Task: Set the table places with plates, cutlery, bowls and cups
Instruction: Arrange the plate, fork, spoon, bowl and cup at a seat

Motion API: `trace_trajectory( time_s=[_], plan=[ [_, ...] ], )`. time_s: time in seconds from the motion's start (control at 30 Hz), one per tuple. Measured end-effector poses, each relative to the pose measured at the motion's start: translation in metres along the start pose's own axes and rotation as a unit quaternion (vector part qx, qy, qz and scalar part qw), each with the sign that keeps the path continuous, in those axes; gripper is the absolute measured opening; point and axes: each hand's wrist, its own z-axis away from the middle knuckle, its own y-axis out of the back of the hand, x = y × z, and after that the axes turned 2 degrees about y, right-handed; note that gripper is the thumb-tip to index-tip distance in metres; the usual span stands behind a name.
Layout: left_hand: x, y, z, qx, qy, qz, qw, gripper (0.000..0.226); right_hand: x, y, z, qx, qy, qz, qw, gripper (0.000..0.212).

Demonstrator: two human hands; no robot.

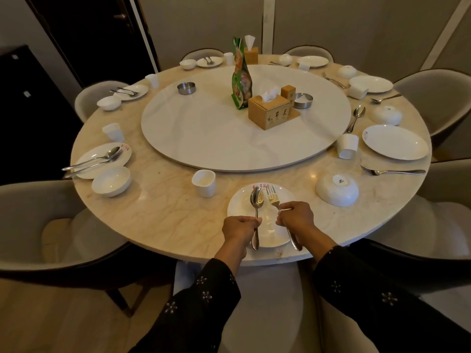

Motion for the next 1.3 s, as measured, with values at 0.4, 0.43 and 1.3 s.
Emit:
trace_trajectory(
  time_s=[0.4,0.43,1.3],
  plan=[
    [-0.001,-0.01,-0.007,0.019,-0.028,-0.084,0.996,0.009,0.014,-0.021,0.002,0.01,-0.027,-0.039,0.999,0.041],
    [0.0,-0.011,-0.007,0.016,-0.034,-0.096,0.995,0.011,0.014,-0.021,0.003,0.012,-0.028,-0.046,0.998,0.039],
    [-0.006,-0.009,-0.006,-0.033,-0.125,-0.258,0.957,0.015,0.023,-0.01,0.009,0.006,0.09,0.076,0.993,0.02]
  ],
)
